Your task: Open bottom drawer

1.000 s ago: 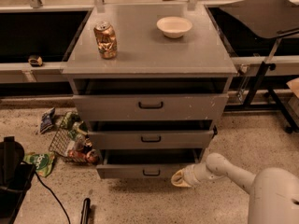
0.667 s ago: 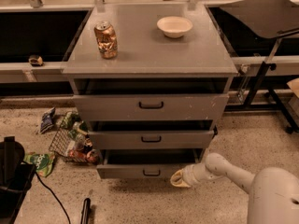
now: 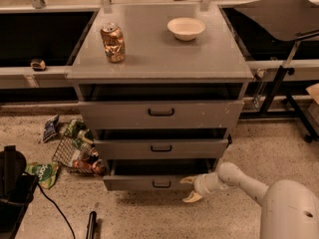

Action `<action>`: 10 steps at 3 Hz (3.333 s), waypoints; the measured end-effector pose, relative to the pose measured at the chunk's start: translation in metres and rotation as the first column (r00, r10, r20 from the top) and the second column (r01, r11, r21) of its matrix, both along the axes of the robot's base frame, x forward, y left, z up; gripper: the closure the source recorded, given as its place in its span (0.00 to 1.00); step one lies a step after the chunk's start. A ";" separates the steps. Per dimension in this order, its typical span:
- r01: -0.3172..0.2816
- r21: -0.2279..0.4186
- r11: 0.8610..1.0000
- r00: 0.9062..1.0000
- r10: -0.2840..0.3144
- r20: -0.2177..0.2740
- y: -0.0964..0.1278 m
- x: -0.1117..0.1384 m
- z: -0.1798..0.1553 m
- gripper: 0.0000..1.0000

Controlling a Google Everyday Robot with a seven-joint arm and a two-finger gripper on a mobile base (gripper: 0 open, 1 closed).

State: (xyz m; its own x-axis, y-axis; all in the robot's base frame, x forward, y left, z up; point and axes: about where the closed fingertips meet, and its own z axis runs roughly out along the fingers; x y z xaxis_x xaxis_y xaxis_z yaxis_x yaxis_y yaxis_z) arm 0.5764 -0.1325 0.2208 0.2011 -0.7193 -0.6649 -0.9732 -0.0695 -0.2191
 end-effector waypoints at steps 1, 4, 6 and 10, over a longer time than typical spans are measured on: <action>-0.027 -0.003 1.000 0.996 0.027 0.081 0.007 0.028 0.004 0.00; -0.169 -0.034 0.985 0.986 0.169 -0.001 0.048 0.048 -0.027 0.00; -0.256 -0.028 0.966 0.966 0.254 -0.048 0.074 0.039 -0.036 0.42; -0.275 0.001 0.961 0.955 0.273 -0.117 0.068 0.000 -0.031 1.00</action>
Offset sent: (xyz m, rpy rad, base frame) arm 0.0668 0.0161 -0.0046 -0.0309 -0.0894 0.0858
